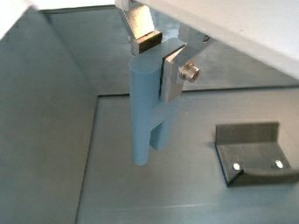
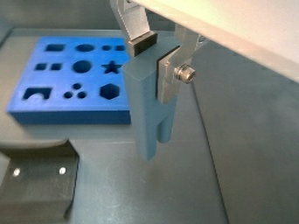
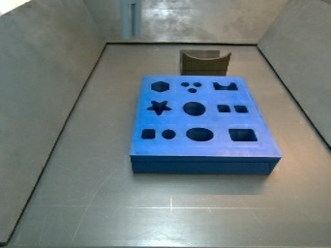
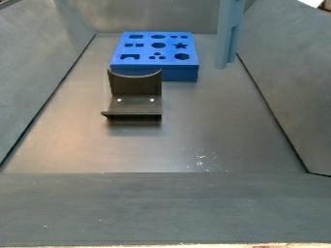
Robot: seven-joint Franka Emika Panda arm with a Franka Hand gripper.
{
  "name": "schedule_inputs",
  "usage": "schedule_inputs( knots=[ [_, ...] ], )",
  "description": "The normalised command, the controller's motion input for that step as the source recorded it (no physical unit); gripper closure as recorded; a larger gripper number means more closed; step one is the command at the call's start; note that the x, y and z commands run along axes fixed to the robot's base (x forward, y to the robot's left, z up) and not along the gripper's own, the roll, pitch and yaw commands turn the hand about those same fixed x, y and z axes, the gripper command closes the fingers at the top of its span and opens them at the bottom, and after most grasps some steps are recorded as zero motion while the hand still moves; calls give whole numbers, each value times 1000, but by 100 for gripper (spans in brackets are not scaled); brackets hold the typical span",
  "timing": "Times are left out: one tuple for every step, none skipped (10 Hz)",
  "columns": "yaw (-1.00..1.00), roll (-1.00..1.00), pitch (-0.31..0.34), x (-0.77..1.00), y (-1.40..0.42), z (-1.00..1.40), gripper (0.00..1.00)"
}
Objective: Pick up the square-circle object. Move up. Rotate the square-circle object. Place the square-circle object on the fixture. Regrasp the square-circle object. Move to above the board. Insert the square-circle object.
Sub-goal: Rotate the square-circle object.
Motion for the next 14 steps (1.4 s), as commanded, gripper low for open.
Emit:
schedule_inputs(
  knots=[
    [-1000, -2, 3, -2, 6, 1, 100],
    [-1000, -2, 3, -2, 6, 1, 100],
    [-1000, -2, 3, -2, 7, 1, 100],
    [-1000, -3, 3, -2, 7, 1, 100],
    [-1000, -3, 3, -2, 7, 1, 100],
    [-1000, -3, 3, -3, 7, 1, 100],
    [-1000, -3, 3, -3, 8, 1, 100],
    [-1000, -3, 3, -3, 8, 1, 100],
    [-1000, -3, 3, -3, 8, 1, 100],
    [-1000, -3, 3, -3, 9, 1, 100],
    [-1000, -4, 4, -3, 9, 1, 100],
    [-1000, -4, 4, -3, 9, 1, 100],
    [-1000, -4, 4, -3, 9, 1, 100],
    [-1000, -4, 4, -3, 9, 1, 100]
  ],
)
